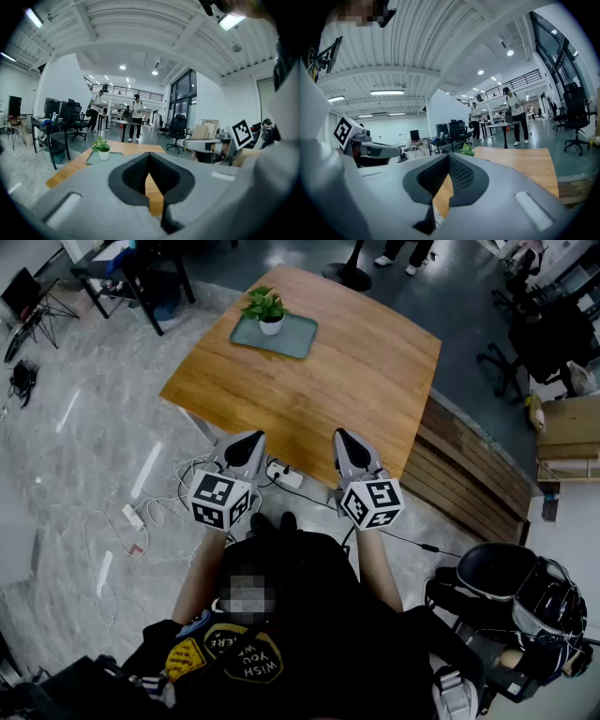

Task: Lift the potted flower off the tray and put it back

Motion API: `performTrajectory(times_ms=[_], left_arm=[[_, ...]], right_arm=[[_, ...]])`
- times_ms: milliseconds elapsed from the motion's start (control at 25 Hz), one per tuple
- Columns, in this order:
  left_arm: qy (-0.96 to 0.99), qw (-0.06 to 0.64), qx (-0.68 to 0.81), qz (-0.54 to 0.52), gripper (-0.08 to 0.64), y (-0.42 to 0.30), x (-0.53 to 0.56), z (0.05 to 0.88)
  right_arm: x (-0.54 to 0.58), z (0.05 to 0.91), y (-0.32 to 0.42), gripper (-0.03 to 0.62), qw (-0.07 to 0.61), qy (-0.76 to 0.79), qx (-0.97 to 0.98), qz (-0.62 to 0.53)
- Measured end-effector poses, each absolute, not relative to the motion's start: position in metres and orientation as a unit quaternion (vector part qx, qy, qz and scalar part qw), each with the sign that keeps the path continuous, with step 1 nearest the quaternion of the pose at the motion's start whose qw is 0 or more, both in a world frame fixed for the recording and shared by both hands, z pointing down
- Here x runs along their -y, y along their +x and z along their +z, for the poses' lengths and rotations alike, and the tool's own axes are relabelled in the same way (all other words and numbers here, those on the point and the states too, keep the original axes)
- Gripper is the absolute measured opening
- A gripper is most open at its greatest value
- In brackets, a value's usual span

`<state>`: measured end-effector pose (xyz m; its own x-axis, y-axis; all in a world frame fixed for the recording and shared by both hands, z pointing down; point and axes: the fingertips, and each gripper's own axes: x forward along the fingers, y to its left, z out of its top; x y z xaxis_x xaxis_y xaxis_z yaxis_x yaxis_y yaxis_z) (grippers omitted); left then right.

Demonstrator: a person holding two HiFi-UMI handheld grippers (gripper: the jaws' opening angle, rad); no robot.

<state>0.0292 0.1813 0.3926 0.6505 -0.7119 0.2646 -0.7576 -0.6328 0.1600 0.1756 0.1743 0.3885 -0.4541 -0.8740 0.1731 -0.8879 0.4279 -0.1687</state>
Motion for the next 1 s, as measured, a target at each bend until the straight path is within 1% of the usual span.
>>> performTrajectory(times_ms=[280,520,600,680,760,1000], left_arm=[[0.9,0.139,0.405,0.086,-0.005,0.028,-0.184,0.396],[0.893,0.144,0.416,0.09,-0.005,0.013,-0.185,0.401],[0.889,0.145,0.424,0.09,-0.005,0.004,-0.184,0.401],[0.885,0.149,0.432,0.089,-0.005,-0.006,-0.182,0.402],[0.881,0.156,0.437,0.088,-0.005,-0.018,-0.182,0.405],[0.878,0.175,0.438,0.085,-0.005,-0.045,-0.178,0.421]], right_arm=[[-0.182,0.395,0.164,0.002,0.036,0.509,0.85,0.127],[-0.18,0.394,0.158,0.002,0.039,0.499,0.857,0.124],[-0.179,0.392,0.155,0.002,0.021,0.491,0.862,0.128],[-0.177,0.389,0.15,0.003,-0.013,0.476,0.867,0.147],[-0.174,0.392,0.142,0.003,-0.023,0.467,0.869,0.162],[-0.17,0.422,0.113,0.002,0.036,0.472,0.863,0.176]])
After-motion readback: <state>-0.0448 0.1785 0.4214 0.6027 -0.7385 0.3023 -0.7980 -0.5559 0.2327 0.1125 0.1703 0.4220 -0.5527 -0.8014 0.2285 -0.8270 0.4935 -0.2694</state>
